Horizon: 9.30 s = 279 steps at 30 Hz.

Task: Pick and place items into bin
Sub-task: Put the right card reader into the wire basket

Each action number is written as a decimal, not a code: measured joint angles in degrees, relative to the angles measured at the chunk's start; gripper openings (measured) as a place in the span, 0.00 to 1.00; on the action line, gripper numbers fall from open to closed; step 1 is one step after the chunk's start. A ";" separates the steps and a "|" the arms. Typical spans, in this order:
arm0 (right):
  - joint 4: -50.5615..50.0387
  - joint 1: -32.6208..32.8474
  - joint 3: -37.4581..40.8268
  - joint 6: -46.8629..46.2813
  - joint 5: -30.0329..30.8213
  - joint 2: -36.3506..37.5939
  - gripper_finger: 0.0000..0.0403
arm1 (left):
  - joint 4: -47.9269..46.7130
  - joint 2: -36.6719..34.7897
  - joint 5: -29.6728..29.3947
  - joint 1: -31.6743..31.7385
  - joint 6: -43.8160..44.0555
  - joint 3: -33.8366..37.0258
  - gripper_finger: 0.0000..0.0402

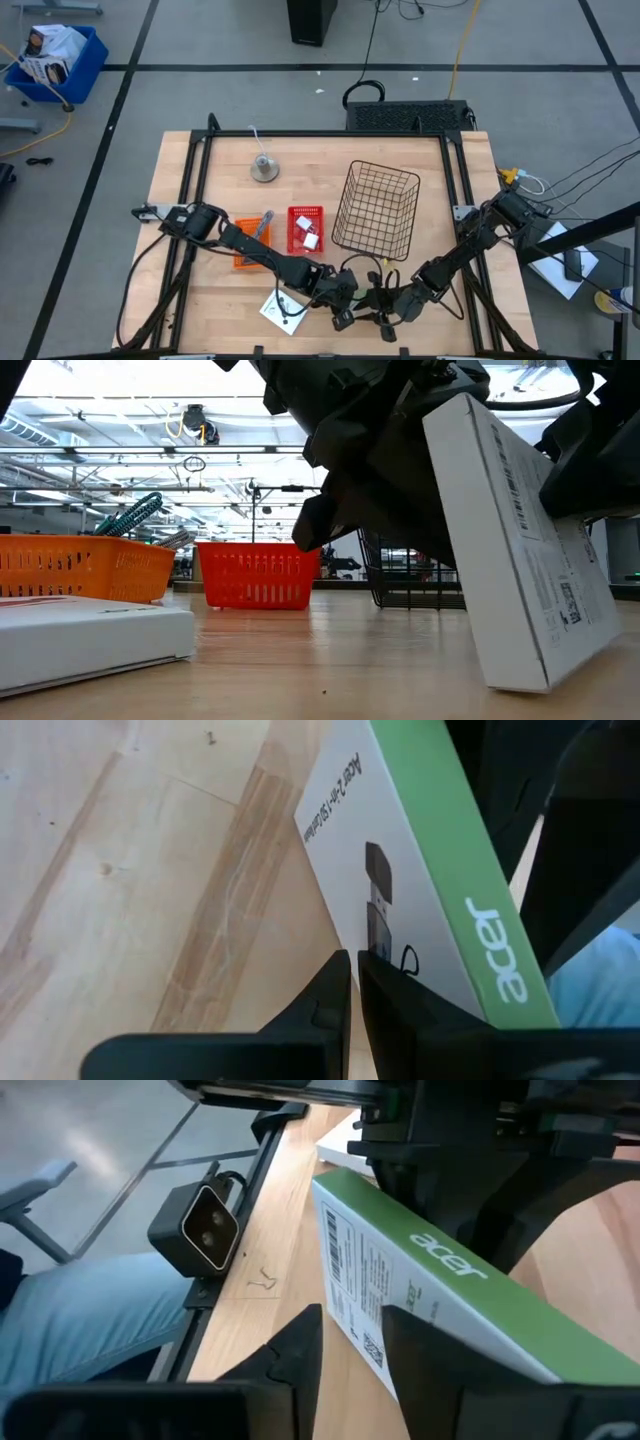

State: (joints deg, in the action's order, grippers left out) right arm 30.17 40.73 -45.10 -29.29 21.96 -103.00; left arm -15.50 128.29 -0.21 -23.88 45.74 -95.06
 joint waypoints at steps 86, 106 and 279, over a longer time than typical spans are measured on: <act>-15.46 0.61 -0.04 21.66 -0.81 13.73 0.35 | 0.94 -0.20 -0.14 -0.20 -1.75 -0.07 0.08; -17.34 0.31 -0.04 25.93 -2.83 13.73 0.36 | 2.90 -0.20 0.13 -0.22 -1.75 -0.05 0.08; -60.46 -33.35 -0.71 21.50 12.03 35.50 0.11 | -11.40 -12.94 -36.04 -12.06 -6.43 -0.03 0.08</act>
State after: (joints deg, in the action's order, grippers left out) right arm -30.29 7.38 -45.82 -7.78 33.99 -67.51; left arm -26.90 115.35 -36.25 -35.94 39.31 -95.09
